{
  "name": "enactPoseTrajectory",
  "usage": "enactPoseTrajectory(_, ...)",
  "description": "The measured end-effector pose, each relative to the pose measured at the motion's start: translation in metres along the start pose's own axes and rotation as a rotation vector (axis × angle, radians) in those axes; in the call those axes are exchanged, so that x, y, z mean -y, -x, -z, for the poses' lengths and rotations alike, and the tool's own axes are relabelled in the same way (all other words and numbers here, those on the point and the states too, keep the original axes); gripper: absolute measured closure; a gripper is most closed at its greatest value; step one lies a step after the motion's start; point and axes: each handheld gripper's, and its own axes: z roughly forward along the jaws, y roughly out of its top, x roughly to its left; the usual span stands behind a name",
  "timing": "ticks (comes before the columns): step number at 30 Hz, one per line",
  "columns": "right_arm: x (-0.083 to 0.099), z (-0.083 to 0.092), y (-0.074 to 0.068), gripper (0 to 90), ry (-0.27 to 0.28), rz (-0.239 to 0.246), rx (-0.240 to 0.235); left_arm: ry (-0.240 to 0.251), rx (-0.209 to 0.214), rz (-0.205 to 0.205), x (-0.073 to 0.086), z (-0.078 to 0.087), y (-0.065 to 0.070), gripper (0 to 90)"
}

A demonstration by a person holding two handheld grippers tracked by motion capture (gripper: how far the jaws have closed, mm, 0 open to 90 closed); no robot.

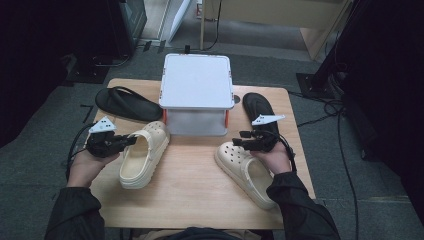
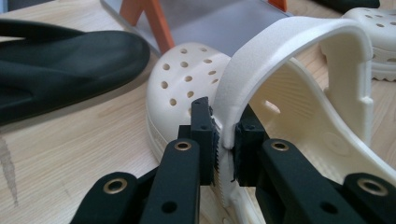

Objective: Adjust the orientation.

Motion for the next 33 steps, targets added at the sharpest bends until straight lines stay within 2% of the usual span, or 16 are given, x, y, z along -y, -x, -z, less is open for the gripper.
enactPoseTrajectory(7,0.001,0.001,0.001,48.6,0.001,-0.001,0.003,0.049,-0.006,-0.025,-0.012,0.002,0.013,84.1)
enactPoseTrajectory(11,0.001,0.000,0.000,48.6,-0.002,0.000,0.002,0.086,-0.018,-0.068,-0.024,-0.005,0.027,84.2)
enactPoseTrajectory(12,0.001,0.000,0.000,48.6,-0.003,0.000,0.002,0.086,-0.018,-0.068,-0.024,-0.005,0.027,84.3)
enactPoseTrajectory(17,0.002,0.000,0.000,48.5,-0.009,-0.005,0.005,0.110,-0.031,-0.079,-0.035,-0.021,0.034,84.3)
enactPoseTrajectory(18,0.002,0.001,0.000,48.5,-0.007,-0.002,0.006,0.112,-0.040,-0.077,-0.038,-0.029,0.035,84.3)
enactPoseTrajectory(20,0.003,0.001,0.000,48.5,-0.007,-0.002,0.005,0.108,-0.043,-0.078,-0.039,-0.034,0.035,84.3)
enactPoseTrajectory(21,0.003,0.001,0.000,48.5,-0.007,-0.002,0.005,0.108,-0.060,-0.079,-0.040,-0.039,0.036,84.3)
enactPoseTrajectory(23,0.004,0.002,0.000,48.5,-0.007,-0.007,0.010,0.108,-0.042,-0.064,-0.041,-0.047,0.037,84.2)
enactPoseTrajectory(24,0.004,0.003,0.001,48.5,-0.004,-0.006,0.011,0.111,-0.033,-0.069,-0.041,-0.052,0.038,84.2)
enactPoseTrajectory(26,0.005,0.003,0.000,48.5,-0.006,-0.008,0.011,0.105,-0.017,-0.060,-0.041,-0.053,0.038,83.9)
enactPoseTrajectory(29,0.006,0.005,0.000,48.5,-0.002,-0.012,0.015,0.102,0.021,-0.007,-0.038,-0.057,0.036,83.3)
enactPoseTrajectory(33,0.007,0.008,-0.001,48.4,0.005,-0.012,0.018,0.028,0.052,0.010,-0.033,-0.064,0.035,79.2)
